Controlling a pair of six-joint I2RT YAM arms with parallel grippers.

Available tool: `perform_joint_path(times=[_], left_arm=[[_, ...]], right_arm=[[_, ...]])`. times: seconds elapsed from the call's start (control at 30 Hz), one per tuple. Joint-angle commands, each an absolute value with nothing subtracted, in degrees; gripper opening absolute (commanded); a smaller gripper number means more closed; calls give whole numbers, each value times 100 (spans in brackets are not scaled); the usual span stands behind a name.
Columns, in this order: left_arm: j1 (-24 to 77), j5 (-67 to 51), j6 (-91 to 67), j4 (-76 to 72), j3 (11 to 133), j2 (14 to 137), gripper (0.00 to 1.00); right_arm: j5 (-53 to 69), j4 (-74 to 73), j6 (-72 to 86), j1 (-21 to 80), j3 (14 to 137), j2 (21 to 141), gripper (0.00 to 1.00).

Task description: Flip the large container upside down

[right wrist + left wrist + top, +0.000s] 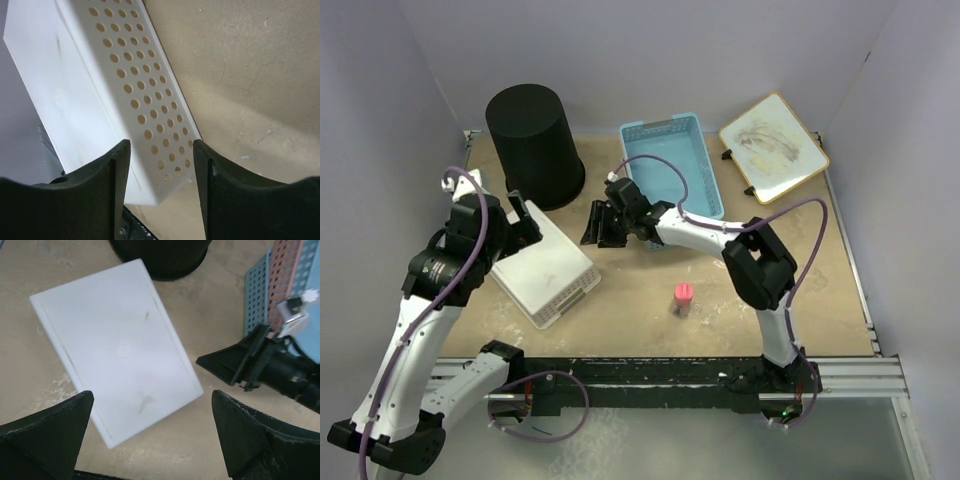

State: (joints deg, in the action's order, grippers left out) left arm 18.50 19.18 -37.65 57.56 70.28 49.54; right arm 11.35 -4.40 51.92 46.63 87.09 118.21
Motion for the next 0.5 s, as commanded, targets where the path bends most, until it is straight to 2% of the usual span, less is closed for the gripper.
perform_joint_path(times=[0.0,0.17,0.37,0.47], left_arm=[[1828,2064,-3517,5449,6634,4992,99],[1834,1781,-3363,4970,6326,5199,100],[1948,1000,-3401,3946,6212,5818,100],[2525,1141,-3582,3279,6246,6270,100]], right_arm=[[478,-956,4219,4683,8886,10835,61],[-401,-1813,3122,4665,8455,9846,68],[-2224,-2453,2294,4414,7701,8668,92],[-2425,-2716,2157,3990,7525,8381,94]])
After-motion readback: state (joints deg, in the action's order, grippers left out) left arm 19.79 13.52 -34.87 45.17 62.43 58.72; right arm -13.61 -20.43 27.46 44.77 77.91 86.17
